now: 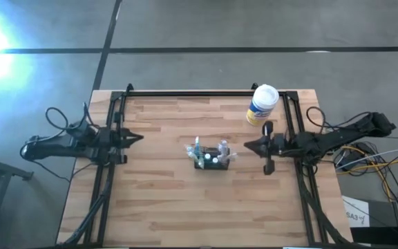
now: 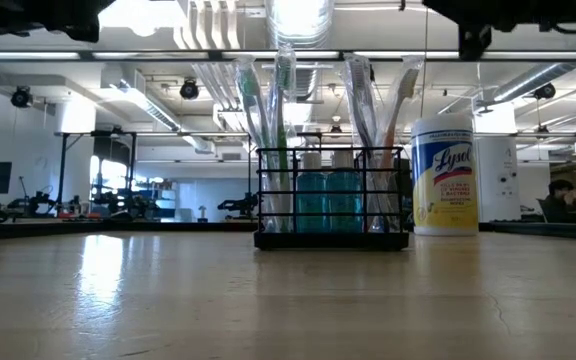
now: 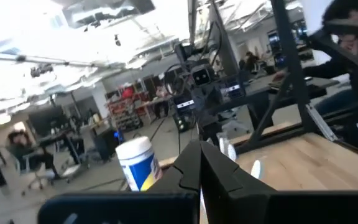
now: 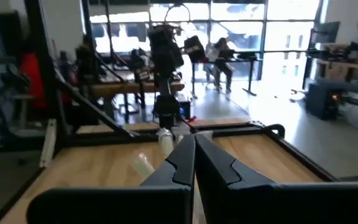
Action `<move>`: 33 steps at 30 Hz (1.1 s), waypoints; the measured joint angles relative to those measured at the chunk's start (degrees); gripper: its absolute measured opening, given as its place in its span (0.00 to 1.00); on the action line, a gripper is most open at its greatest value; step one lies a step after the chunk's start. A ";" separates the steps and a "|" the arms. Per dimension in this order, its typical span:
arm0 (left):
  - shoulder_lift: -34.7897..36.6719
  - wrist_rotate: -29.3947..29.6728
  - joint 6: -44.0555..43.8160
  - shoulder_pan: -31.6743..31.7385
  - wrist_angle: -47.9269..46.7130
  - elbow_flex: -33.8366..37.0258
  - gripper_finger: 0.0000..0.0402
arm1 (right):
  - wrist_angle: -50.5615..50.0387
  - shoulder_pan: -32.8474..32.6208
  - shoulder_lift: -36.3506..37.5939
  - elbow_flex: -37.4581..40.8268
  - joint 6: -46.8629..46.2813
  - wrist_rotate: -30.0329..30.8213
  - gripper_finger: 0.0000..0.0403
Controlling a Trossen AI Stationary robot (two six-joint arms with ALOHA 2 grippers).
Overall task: Pick & Place toothbrushing station
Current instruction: Return to Home Position
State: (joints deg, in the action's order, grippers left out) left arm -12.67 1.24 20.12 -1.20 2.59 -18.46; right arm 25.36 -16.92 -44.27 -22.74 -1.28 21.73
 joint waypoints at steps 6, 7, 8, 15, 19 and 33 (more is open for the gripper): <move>0.34 -10.34 -7.91 8.84 3.74 0.58 0.00 | 12.78 4.53 9.94 11.02 -1.43 -7.19 0.02; 0.74 -12.15 -9.14 10.35 4.05 0.95 0.00 | 13.13 4.81 11.84 12.33 -1.68 -7.48 0.02; 1.04 -13.69 -10.55 11.80 4.31 1.37 0.00 | 12.77 5.05 13.69 13.38 -2.01 -7.72 0.02; 0.94 -17.26 -18.74 18.84 11.56 8.79 0.00 | 10.03 5.24 22.05 17.89 -2.68 -7.70 0.02; 2.40 -17.29 -21.29 19.34 12.98 11.30 0.00 | 7.46 5.20 25.50 19.87 -2.76 -3.79 0.02; 11.83 -21.35 -22.67 18.72 6.39 16.74 0.00 | -6.37 5.24 36.67 22.23 -1.36 1.79 0.02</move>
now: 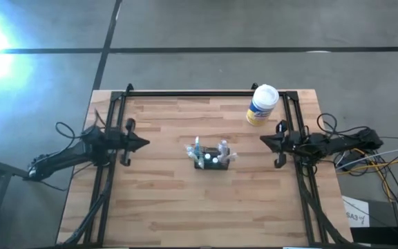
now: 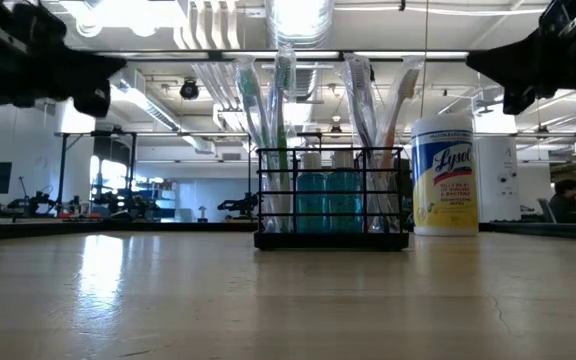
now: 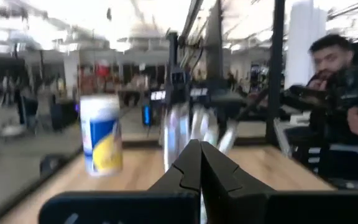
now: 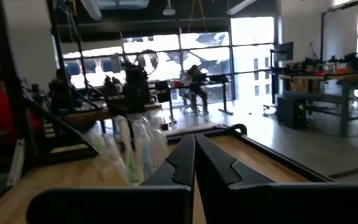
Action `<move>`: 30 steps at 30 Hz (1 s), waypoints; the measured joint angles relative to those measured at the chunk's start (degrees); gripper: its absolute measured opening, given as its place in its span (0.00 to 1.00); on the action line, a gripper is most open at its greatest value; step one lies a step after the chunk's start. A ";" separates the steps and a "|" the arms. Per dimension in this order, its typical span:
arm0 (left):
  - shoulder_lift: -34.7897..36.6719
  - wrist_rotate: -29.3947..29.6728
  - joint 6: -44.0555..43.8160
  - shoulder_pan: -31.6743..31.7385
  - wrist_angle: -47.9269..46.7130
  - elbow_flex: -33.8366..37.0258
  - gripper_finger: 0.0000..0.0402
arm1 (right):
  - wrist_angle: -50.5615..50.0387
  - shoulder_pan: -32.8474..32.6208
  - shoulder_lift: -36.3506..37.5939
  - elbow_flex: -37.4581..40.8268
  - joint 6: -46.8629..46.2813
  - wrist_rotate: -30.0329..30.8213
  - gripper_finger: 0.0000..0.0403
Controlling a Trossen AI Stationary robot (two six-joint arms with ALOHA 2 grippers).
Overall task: Pick & Place toothbrushing station
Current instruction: Return to Home Position
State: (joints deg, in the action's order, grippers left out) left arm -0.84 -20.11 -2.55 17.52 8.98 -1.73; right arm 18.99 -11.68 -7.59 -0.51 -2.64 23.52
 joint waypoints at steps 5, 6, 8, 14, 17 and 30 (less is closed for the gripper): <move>0.75 0.45 0.99 -0.11 -4.94 1.24 0.00 | -3.17 -0.04 1.71 0.00 -2.22 0.64 0.02; 0.75 0.48 1.40 -0.11 -4.68 1.24 0.00 | -3.43 -0.01 1.76 0.00 -2.96 0.71 0.02; 0.75 0.37 2.31 -0.11 -4.13 1.24 0.00 | -3.92 0.01 2.18 0.00 -3.25 0.62 0.02; 0.75 -0.60 3.80 -0.13 -3.65 1.26 0.00 | -6.42 0.01 2.60 0.00 -2.51 -2.55 0.02; 0.75 -2.51 3.88 -0.13 -3.66 1.26 0.00 | -8.32 0.06 2.66 0.00 -6.02 -2.53 0.02; 0.75 -6.02 4.17 -0.13 -4.55 1.32 0.01 | -8.74 0.26 2.97 0.00 -6.42 -2.64 0.02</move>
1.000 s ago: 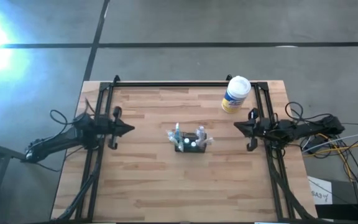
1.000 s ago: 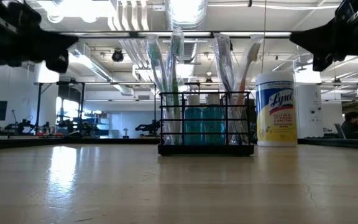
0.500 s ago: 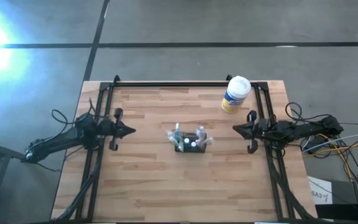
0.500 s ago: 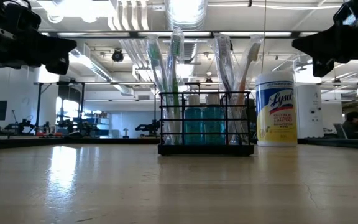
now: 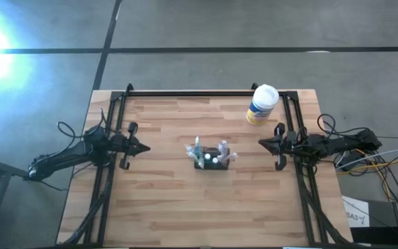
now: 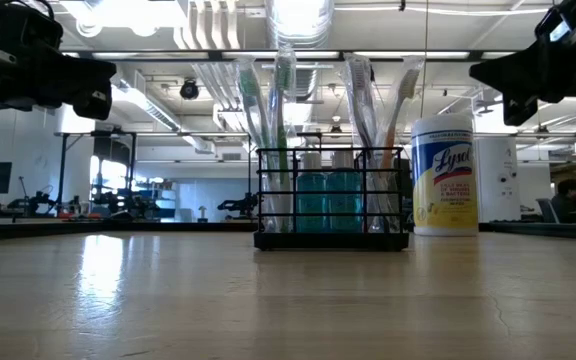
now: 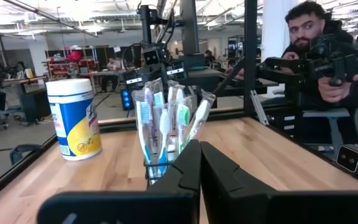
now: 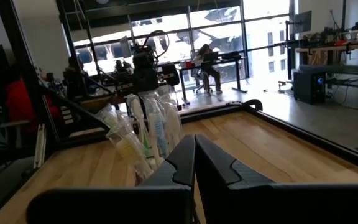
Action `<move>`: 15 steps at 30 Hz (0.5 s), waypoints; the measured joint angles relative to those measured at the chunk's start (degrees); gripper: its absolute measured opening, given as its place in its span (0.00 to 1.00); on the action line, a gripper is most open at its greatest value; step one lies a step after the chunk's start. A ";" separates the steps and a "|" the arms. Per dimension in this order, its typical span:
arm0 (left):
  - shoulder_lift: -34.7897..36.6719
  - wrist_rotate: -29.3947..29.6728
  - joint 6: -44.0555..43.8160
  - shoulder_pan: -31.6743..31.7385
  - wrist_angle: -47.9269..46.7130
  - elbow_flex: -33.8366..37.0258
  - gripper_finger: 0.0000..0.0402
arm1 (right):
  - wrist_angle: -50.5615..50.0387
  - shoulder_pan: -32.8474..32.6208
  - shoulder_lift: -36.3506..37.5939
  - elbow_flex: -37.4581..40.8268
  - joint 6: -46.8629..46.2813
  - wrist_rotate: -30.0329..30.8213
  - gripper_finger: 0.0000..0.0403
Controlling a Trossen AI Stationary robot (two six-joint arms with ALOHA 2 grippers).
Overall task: Pick & Place toothbrushing station
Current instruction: Return to Home Position
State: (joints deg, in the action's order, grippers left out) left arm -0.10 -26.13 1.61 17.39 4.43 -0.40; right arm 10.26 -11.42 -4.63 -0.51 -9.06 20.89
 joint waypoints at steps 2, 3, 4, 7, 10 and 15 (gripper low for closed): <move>0.00 0.02 -0.05 0.00 -0.02 0.00 0.02 | 0.10 -0.01 0.00 0.00 0.00 -0.04 0.02; 0.00 0.12 -0.31 0.00 -0.04 0.00 0.02 | 0.12 -0.02 0.00 0.00 0.03 -0.10 0.02; 0.00 0.32 -0.79 0.00 -0.05 0.00 0.03 | 0.09 -0.02 -0.01 0.00 0.13 -0.11 0.02; -0.09 0.66 -2.20 0.00 -0.11 0.02 0.04 | 0.12 -0.02 0.00 0.00 0.22 -0.09 0.02; -0.09 0.66 -2.26 0.00 -0.15 0.02 0.05 | -0.17 -0.02 -0.02 0.00 0.15 -0.09 0.02; -0.09 0.68 -2.26 0.00 -0.17 0.04 0.03 | -0.21 -0.02 -0.02 0.00 0.02 0.04 0.02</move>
